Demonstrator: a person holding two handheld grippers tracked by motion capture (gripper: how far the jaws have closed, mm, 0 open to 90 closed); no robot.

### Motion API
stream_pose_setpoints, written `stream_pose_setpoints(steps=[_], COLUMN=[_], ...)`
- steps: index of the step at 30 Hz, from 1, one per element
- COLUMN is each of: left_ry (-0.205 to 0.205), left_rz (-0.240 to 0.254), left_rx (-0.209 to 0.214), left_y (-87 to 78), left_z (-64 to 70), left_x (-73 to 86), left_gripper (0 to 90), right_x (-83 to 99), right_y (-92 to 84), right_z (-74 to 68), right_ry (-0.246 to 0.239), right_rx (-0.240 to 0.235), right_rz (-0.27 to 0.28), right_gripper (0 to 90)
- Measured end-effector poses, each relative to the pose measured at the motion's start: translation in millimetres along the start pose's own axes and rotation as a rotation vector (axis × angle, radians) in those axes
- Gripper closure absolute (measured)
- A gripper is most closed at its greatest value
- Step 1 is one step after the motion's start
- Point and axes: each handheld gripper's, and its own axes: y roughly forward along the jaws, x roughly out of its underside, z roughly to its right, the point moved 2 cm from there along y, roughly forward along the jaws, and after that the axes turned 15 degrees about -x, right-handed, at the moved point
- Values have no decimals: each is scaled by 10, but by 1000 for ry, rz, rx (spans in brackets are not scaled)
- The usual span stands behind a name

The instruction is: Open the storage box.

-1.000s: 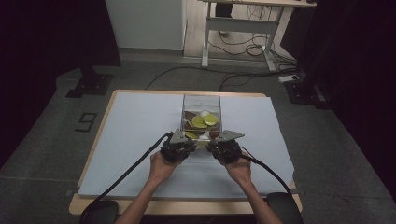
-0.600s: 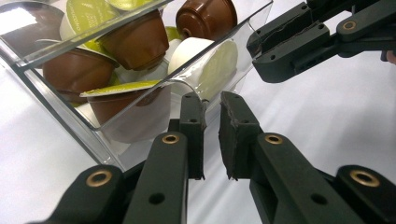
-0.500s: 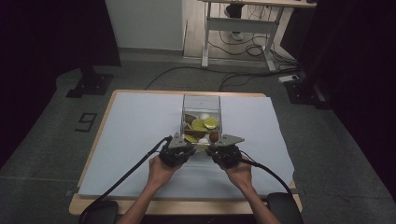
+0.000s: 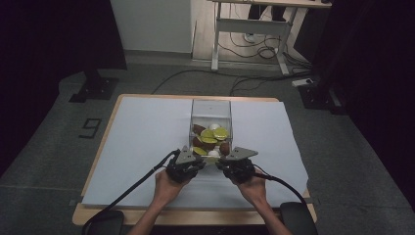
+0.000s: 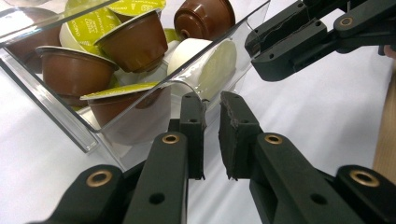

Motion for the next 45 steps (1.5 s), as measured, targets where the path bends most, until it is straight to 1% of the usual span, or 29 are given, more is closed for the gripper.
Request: stream_pose_setpoints(steps=[6,11,16,19,21,28,31,33,35,36,38,39,40,43,45], left_ry=[7,-1,2,2,17,29,29,30,32,35,30,30,15,5,7], left_rz=[3,9,13,13,10,0,-2,-11,-16,-28,-30,-30,-28,-29,-34], left_rx=[-3,4,7,10,3,4,8,12,11,4,1,1,-3,-1,-12], left_y=[-57,-104,-142,-172,-192,-186,-192,-204,-207,-218,-240,-240,-269,-303,-340], left_z=[49,104,140,160,188,213,207,198,197,189,169,169,141,110,68], left_x=[34,77,105,122,141,182,188,207,220,253,290,290,320,345,360], left_gripper=[798,797,798,798,798,799,800,799,795,793,785,781,776,764,730], right_x=[23,57,79,101,113,142,147,152,160,180,191,191,209,227,265], right_y=[-19,-46,-62,-78,-81,-72,-82,-101,-108,-126,-142,-142,-171,-200,-269], right_z=[-66,-138,-181,-233,-254,-269,-268,-258,-258,-266,-278,-278,-275,-260,-230], right_ry=[-9,-20,-28,-32,-35,-33,-29,-19,-19,-22,-36,-36,-32,-25,-10], right_rx=[-8,-6,-7,-12,-18,-30,-32,-47,-51,-51,-49,-49,-52,-51,-48], right_rz=[-4,-10,-12,-11,-14,-38,-36,-32,-32,-35,-40,-40,-37,-38,-35], right_gripper=[787,785,786,787,787,794,801,799,796,787,778,778,761,746,712])
